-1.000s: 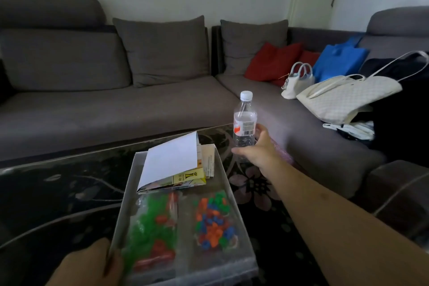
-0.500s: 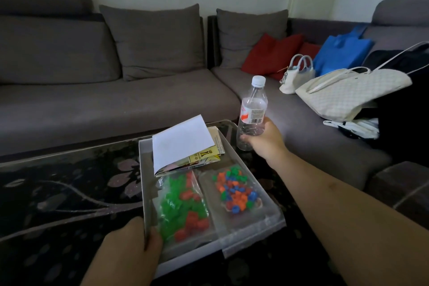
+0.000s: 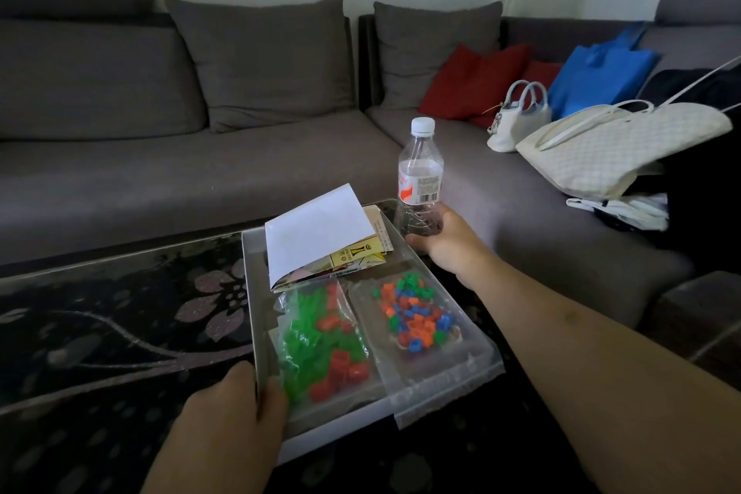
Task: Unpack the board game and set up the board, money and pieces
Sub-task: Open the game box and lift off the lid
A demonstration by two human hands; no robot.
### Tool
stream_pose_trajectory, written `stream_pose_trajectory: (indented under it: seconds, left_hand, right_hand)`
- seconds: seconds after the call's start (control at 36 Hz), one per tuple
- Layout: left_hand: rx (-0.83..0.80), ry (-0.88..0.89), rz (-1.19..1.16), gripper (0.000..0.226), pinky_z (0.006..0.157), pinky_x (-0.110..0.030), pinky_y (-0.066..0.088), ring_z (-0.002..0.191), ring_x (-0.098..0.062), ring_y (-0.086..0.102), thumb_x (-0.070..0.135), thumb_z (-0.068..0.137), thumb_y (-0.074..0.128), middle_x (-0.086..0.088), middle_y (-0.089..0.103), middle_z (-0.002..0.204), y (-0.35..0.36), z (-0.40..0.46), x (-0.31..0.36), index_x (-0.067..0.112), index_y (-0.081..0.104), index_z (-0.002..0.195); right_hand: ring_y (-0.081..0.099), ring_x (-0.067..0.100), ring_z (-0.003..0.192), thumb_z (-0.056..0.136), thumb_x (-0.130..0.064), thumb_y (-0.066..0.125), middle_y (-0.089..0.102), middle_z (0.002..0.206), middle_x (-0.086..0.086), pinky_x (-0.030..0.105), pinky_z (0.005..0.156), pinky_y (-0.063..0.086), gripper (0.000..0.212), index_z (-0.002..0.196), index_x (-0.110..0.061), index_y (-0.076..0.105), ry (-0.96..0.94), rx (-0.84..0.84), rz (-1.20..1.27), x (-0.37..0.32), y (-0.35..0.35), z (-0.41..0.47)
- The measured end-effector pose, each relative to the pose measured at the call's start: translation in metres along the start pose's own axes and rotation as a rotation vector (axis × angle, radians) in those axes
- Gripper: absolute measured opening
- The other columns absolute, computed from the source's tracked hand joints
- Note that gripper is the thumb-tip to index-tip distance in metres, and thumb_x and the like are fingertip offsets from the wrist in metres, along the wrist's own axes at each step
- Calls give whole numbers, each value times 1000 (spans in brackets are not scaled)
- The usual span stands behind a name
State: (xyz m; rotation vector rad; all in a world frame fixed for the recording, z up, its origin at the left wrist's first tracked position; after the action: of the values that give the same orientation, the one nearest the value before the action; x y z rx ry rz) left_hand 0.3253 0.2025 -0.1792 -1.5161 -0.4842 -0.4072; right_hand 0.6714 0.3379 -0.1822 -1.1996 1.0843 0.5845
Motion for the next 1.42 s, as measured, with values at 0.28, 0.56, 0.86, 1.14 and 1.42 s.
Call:
stream_pose_trajectory:
  seconds: [0.28,0.56,0.86,1.14,1.42]
  left_hand:
    - [-4,1,10,33,59,-34,43,62,-15,58,41,97,59,-2,62,65,0,0,-1,17,53,74]
    - [-24,-16,-3,33,54,-35,43,61,-23,61,37,99,54,-7,63,70,2,1,-2,12,52,77]
    - [-42,-5,-58,32,59,-40,57,59,-27,66,35,102,49,-8,65,75,0,-5,-2,13,53,79]
    - [-69,-8,-122,37,64,-42,60,62,-23,68,46,104,46,-4,68,76,-7,-19,-9,17,56,83]
    - [-77,195,-90,9,72,-25,55,77,-1,64,31,102,56,13,67,85,-56,-49,3,35,58,93]
  right_hand:
    - [50,14,133,84,-11,81,54,152,-10,42,111,36,86,157,-27,38,91,3,106,7,-1,-5]
    - [59,9,103,88,-11,72,62,130,-4,25,74,40,60,144,-16,51,80,168,18,2,-32,-53]
    - [42,-5,140,82,-47,82,41,151,-30,30,117,40,75,148,-45,46,-355,-446,-528,-31,-5,-189]
    - [60,0,124,104,-28,59,70,131,-20,28,111,48,31,131,-37,72,-635,-173,-779,-47,-8,-210]
    - [62,12,75,108,-25,51,67,84,-5,35,70,54,19,95,-25,65,-595,254,-584,-136,-39,-224]
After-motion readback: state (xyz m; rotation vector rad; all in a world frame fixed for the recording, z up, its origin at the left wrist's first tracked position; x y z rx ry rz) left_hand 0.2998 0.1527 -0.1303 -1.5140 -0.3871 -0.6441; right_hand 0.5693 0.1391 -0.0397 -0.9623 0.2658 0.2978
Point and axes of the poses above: each hand's wrist, its own z-axis towards the middle knuckle, its own y-axis out of the palm, x = y × z, the point moved 9 cm from there along z, towards the middle knuckle
